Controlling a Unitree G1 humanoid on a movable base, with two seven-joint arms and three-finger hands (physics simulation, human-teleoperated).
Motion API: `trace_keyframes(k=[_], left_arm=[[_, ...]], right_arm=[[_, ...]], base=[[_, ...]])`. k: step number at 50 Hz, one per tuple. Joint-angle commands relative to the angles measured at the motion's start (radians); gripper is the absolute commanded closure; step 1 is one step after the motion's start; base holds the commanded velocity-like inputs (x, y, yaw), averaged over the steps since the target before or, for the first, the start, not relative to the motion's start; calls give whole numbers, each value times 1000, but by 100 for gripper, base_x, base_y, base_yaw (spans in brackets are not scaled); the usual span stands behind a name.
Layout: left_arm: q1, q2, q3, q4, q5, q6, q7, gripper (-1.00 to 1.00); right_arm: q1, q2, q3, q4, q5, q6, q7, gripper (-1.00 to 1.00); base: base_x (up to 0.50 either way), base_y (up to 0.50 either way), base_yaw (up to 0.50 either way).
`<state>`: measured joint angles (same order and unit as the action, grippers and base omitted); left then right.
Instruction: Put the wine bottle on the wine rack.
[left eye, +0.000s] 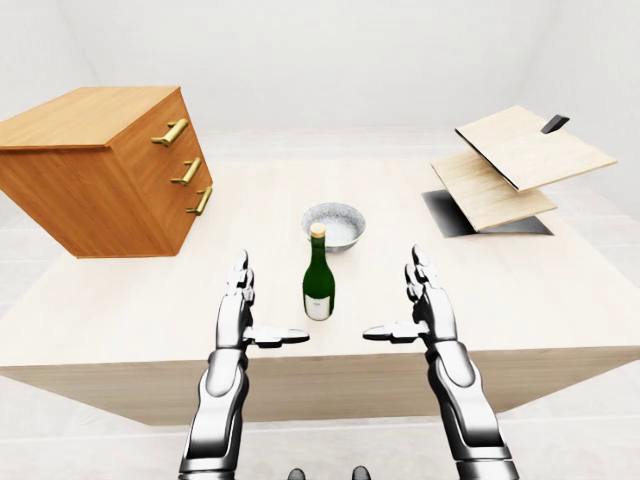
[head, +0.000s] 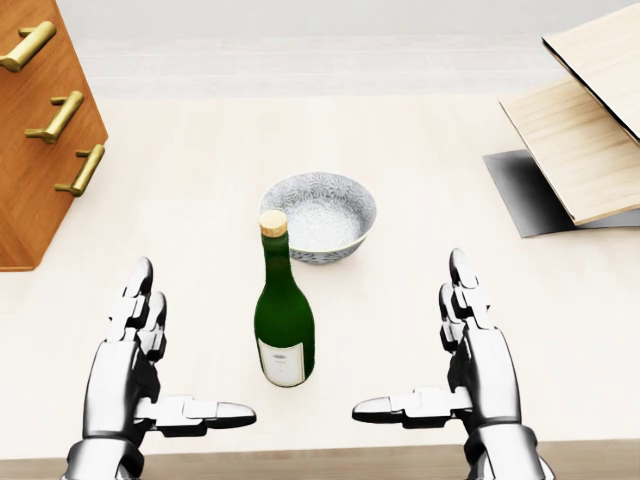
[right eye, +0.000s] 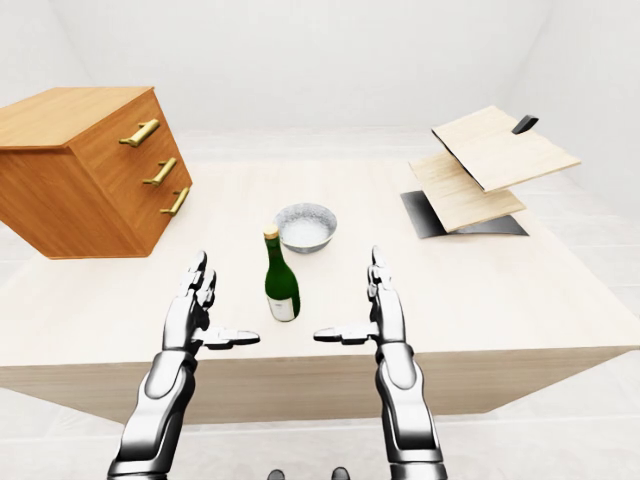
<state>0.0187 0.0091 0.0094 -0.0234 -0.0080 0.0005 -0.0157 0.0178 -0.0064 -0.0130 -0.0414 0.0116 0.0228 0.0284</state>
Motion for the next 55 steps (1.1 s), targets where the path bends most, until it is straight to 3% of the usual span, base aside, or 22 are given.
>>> trace_keyframes(k=[1, 6, 9, 32, 43, 55], left_arm=[[26, 17, 24, -75, -9, 40, -28, -100], [77, 10, 14, -199, 1, 87, -31, -100], [113, 10, 17, -319, 0, 87, -34, -100], [180, 0, 60, -709, 6, 87, -68, -100], [189, -8, 90, -764, 4, 87, -93, -100], [197, -18, 99, -773, 4, 87, -106, -100]], right_arm=[[52, -5, -11, -95, 7, 45, 44, -100], [59, -12, -12, -85, -14, 28, 37, -100], [79, -18, -12, -164, -19, 64, 43, -100], [119, -14, -68, -501, -65, 64, 41, -100], [109, 1, -78, -628, -76, 64, 32, -100], [113, -2, -63, -580, -103, 64, 29, -100]], base=[[0, 0, 0], [0, 0, 0], [0, 0, 0], [0, 0, 0], [0, 0, 0], [-8, 0, 0]])
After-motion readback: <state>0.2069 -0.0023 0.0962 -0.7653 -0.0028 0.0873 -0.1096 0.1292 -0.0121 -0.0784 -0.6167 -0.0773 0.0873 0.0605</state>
